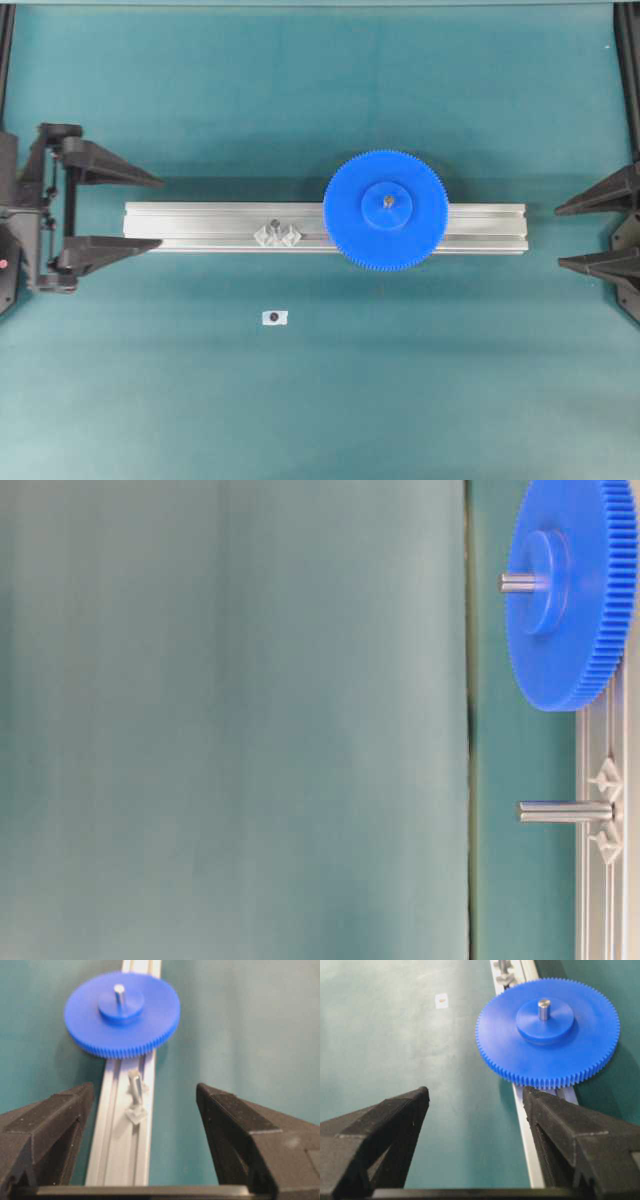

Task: Insert the large gear onto the shaft.

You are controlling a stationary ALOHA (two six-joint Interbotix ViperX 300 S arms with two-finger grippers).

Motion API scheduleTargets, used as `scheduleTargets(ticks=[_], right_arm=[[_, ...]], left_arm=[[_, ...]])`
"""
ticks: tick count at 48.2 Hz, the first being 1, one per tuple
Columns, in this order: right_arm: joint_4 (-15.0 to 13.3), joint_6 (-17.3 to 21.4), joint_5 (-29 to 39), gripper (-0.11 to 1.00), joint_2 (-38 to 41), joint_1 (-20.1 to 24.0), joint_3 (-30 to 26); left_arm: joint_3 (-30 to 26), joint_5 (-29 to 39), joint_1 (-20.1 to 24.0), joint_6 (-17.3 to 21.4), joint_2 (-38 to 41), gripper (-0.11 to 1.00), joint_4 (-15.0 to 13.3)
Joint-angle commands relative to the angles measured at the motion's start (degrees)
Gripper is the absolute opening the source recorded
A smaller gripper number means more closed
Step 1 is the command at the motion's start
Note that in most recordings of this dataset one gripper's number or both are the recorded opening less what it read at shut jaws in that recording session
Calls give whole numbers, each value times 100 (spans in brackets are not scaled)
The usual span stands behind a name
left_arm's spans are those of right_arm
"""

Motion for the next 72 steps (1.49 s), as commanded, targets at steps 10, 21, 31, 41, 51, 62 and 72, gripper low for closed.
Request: scheduleTargets(ticks=[10,21,31,41,51,62,72], right_arm=[[9,53,-26,83,44,0,-70],[9,53,-26,83,35,0,-70],[9,53,-26,83,35,0,-70],[9,53,-26,83,35,0,-70],[9,53,-26,83,35,0,-70],[18,53,-26,83,35,0,-70],[18,53,-26,83,35,0,-70]], left_arm=[[334,-18,9,0,-809,81,26],[563,281,18,9,-1433,81,9],[650,650,9,0,-1547,80,9],[870,519,18,0,-1828,80,9],[1310,79,18,0,-2487,80,9],[1459,-132,18,0,-2646,80,26],[1661,-158,18,0,-2496,80,9]])
